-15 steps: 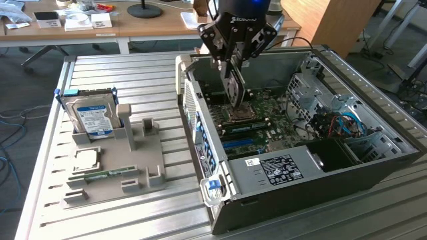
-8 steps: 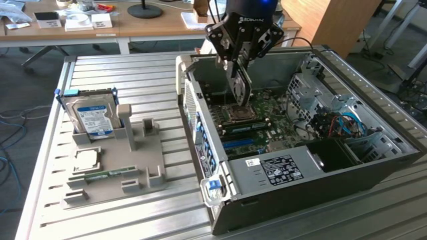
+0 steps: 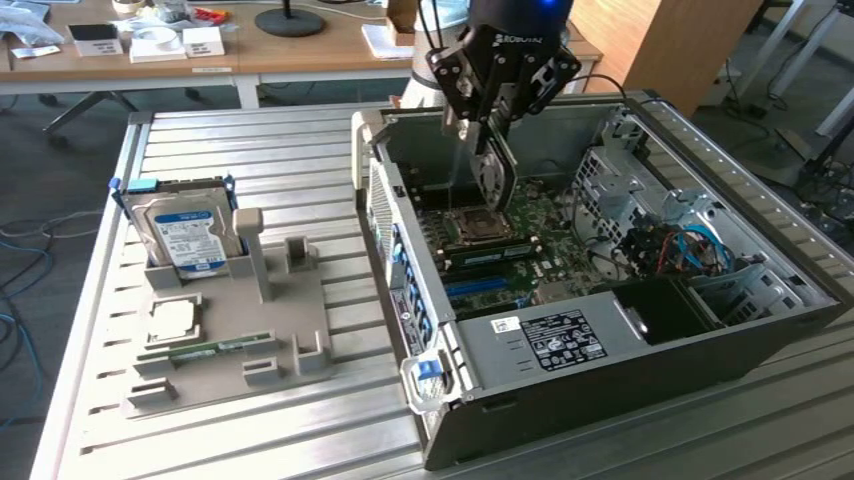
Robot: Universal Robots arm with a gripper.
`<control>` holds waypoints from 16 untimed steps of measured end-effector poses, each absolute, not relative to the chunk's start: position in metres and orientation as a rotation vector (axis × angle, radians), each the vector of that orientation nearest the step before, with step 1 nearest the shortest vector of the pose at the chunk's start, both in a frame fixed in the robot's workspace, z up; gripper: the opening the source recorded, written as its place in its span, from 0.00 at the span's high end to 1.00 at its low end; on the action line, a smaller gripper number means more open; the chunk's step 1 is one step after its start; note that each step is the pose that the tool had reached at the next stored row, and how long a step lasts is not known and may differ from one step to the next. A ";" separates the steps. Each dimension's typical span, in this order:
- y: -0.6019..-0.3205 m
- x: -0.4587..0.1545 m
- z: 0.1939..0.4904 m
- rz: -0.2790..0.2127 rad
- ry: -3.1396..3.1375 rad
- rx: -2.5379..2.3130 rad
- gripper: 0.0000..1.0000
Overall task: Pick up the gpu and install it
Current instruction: 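Pick up the gpu and move the gpu toward the slot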
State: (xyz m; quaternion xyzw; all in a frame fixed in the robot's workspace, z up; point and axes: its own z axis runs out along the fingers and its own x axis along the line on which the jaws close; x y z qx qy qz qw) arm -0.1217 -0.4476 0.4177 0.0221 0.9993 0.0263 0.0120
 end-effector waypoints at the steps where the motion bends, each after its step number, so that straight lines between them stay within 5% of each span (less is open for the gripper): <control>1: -0.448 -0.120 0.418 0.082 3.116 0.069 0.73; 16: -0.448 -0.096 0.418 0.083 3.116 0.067 0.73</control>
